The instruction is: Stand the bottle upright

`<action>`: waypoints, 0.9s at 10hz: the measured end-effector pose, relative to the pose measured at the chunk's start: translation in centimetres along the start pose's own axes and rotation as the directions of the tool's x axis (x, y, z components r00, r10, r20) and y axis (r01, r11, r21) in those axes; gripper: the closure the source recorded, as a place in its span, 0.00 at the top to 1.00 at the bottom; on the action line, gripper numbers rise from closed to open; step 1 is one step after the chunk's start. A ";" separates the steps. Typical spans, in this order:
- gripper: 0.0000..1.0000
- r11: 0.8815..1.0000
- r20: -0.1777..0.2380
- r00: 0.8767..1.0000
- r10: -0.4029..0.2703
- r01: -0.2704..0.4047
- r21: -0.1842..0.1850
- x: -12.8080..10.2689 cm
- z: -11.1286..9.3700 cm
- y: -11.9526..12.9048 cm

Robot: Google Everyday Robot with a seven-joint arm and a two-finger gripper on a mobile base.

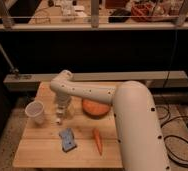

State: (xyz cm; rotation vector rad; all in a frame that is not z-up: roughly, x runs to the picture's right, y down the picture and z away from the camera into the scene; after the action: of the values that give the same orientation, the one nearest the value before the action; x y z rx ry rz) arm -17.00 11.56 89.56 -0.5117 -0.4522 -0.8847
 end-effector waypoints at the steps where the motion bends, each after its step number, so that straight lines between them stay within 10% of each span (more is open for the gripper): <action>1: 0.80 1.000 0.001 1.000 -0.003 0.003 0.003 0.1 0.3 0.0; 7: 0.69 1.000 0.011 1.000 -0.017 0.017 0.010 0.3 1.2 0.0; 9: 0.52 1.000 0.013 1.000 -0.023 0.022 0.013 0.4 1.6 0.0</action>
State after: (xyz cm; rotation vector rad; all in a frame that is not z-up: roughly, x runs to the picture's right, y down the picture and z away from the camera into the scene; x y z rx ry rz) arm -17.04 12.26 91.01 -0.5015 -0.4759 -0.9000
